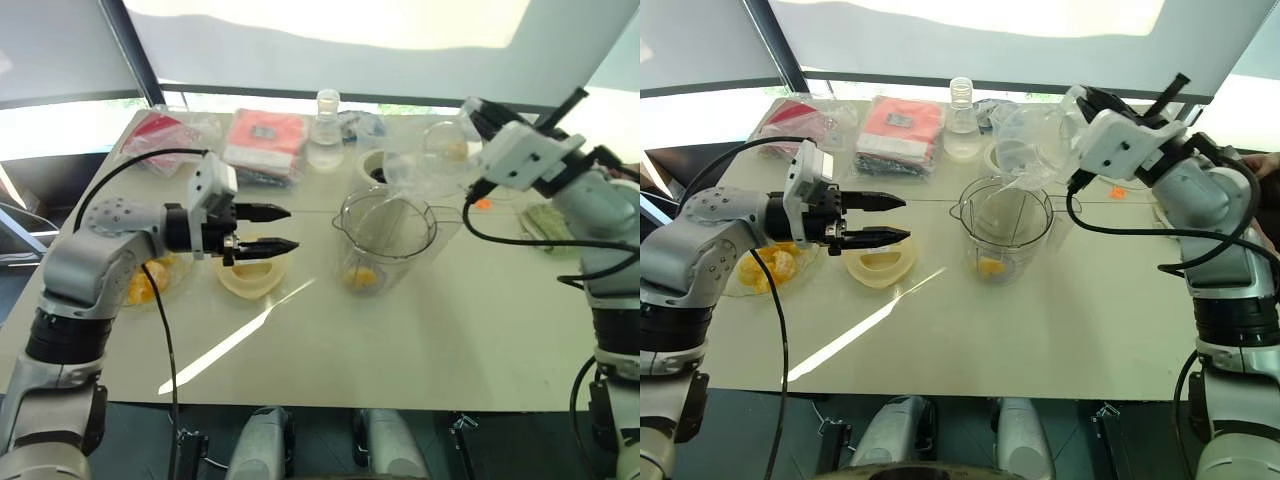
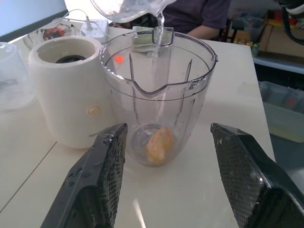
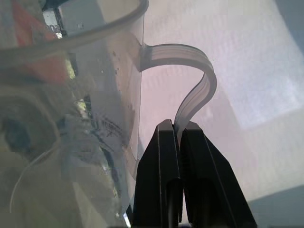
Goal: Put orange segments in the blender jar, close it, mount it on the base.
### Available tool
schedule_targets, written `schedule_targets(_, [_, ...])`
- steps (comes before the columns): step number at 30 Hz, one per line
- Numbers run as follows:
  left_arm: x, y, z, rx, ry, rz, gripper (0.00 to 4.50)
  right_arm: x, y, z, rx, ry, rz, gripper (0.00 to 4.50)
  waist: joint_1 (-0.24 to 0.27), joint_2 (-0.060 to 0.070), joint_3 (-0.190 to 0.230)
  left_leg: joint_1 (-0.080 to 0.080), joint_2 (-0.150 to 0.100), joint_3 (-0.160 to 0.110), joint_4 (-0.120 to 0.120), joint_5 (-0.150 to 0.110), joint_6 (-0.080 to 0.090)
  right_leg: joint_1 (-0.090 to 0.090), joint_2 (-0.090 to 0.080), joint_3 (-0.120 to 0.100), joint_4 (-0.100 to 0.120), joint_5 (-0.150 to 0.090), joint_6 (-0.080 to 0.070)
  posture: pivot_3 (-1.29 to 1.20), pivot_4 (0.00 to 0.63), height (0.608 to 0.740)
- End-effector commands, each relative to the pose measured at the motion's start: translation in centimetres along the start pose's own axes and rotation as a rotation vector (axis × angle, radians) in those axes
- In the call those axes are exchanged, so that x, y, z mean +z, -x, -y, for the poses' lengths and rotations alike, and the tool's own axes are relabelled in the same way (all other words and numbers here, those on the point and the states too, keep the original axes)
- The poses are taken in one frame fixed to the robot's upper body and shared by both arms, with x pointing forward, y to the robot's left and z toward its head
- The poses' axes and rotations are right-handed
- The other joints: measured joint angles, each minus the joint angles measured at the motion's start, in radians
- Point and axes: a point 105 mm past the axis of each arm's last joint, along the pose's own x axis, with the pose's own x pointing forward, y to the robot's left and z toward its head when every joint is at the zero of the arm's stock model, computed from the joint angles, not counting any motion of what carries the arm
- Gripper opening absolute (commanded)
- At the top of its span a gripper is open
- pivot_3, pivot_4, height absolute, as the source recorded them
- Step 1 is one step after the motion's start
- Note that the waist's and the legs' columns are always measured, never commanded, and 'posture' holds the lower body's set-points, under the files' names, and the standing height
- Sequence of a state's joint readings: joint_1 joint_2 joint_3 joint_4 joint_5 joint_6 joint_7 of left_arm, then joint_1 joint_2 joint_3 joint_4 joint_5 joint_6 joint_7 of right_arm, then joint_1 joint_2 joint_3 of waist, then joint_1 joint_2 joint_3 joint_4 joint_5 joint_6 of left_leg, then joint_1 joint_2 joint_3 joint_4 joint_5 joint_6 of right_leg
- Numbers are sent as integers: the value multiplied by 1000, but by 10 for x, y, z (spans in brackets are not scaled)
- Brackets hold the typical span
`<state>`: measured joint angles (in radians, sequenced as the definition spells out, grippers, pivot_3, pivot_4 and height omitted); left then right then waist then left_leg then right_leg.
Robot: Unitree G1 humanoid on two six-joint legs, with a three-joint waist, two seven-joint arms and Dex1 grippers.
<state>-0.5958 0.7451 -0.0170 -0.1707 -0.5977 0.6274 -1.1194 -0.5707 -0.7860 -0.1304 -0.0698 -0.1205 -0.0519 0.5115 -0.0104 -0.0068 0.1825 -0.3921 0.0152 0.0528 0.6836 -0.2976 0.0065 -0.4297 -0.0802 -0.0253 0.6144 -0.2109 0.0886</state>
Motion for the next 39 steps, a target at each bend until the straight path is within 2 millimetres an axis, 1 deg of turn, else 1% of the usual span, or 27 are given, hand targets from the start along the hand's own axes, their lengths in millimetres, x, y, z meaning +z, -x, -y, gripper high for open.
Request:
schedule_targets(1, [15,6,-5,17,-47,31,2900,11,12,28,-104,-231,0,28,0,0,0,0,0,0,0,0,0,0,0,0,0,0,0,0,150,740])
schedule_targets(3, [15,7,-7,22,-46,33,2900,10,17,28,-121,-358,-29,28,-1,0,0,0,0,0,0,0,0,0,0,0,1,0,0,0,150,740])
schedule_targets(4, [15,8,-8,24,-46,34,2900,6,20,28,-142,-432,-59,28,-1,0,0,0,0,-1,0,0,0,0,1,-1,1,0,0,0,150,740])
schedule_targets(5, [15,8,-9,26,-47,34,2900,1,23,28,-160,-495,-94,28,-1,0,0,0,1,-1,0,0,0,0,1,-1,1,0,0,0,150,740])
schedule_targets(7, [15,8,-11,30,-48,39,2900,-15,35,31,-243,-613,-191,28,0,0,0,0,1,-1,0,0,0,0,1,-2,1,0,0,0,150,740])
schedule_targets(9, [17,7,-12,32,-46,55,2900,-36,53,34,-354,-694,-301,28,3,0,0,0,0,-1,0,0,0,0,0,-2,1,0,0,0,150,740])
schedule_targets(11, [19,6,-13,34,-43,69,2900,-50,69,34,-438,-749,-381,28,7,0,0,0,0,-1,0,0,0,0,0,-2,1,0,0,0,150,740])
schedule_targets(13, [23,5,-13,33,-32,100,2900,-68,90,29,-537,-786,-454,28,11,0,0,-1,0,-1,0,0,0,0,0,-1,0,0,0,0,150,740])
schedule_targets(15, [28,4,-13,35,-18,136,2900,-79,104,24,-611,-814,-486,28,14,0,0,-1,0,-1,0,0,0,0,0,-1,0,0,0,0,150,740])
schedule_targets(16, [30,3,-13,34,-16,149,2900,-86,110,20,-678,-855,-468,28,15,0,0,-1,0,-1,0,0,0,0,0,-1,0,0,0,0,150,740])
schedule_targets(17, [31,2,-12,33,-17,154,2900,-96,119,14,-755,-873,-485,28,14,0,0,0,0,-1,0,0,0,0,0,-2,0,0,0,0,150,740])
schedule_targets(19, [30,1,-9,37,-14,156,2900,-116,132,-8,-832,-898,-529,28,9,0,0,0,0,-1,0,0,0,0,1,-1,1,0,1,0,150,740])
schedule_targets(21, [28,2,-7,44,-8,154,2900,-128,138,-23,-849,-861,-578,28,-1,1,0,0,0,-1,0,0,0,0,1,-1,1,0,1,0,150,740])
schedule_targets(23, [26,3,-5,62,6,163,2900,-146,152,-40,-890,-787,-680,28,-4,1,-1,0,0,-1,0,0,0,0,1,0,1,0,1,0,150,740])
schedule_targets(26, [23,4,-3,95,26,174,2900,-163,169,-60,-934,-754,-752,28,-10,1,-1,1,0,0,0,0,0,0,0,1,1,0,1,0,150,740])
schedule_targets(29, [17,4,0,129,48,175,2900,-177,177,-72,-960,-727,-775,28,-10,2,-1,1,0,0,0,0,0,0,1,1,1,0,1,0,150,740])
schedule_targets(33, [10,2,0,170,76,180,2900,-190,177,-77,-994,-746,-737,28,-10,2,-1,2,0,0,0,0,0,0,1,2,2,-1,-3,0,150,740])
schedule_targets(35, [7,2,0,182,81,175,2900,-199,180,-81,-1014,-764,-759,28,-10,2,-1,2,0,0,0,0,0,0,1,2,2,-1,-3,0,150,740])
schedule_targets(39, [-1,3,-2,212,87,153,2900,-209,176,-92,-975,-809,-775,28,-10,2,-1,2,0,0,0,0,0,0,1,2,2,-2,-3,0,150,740])
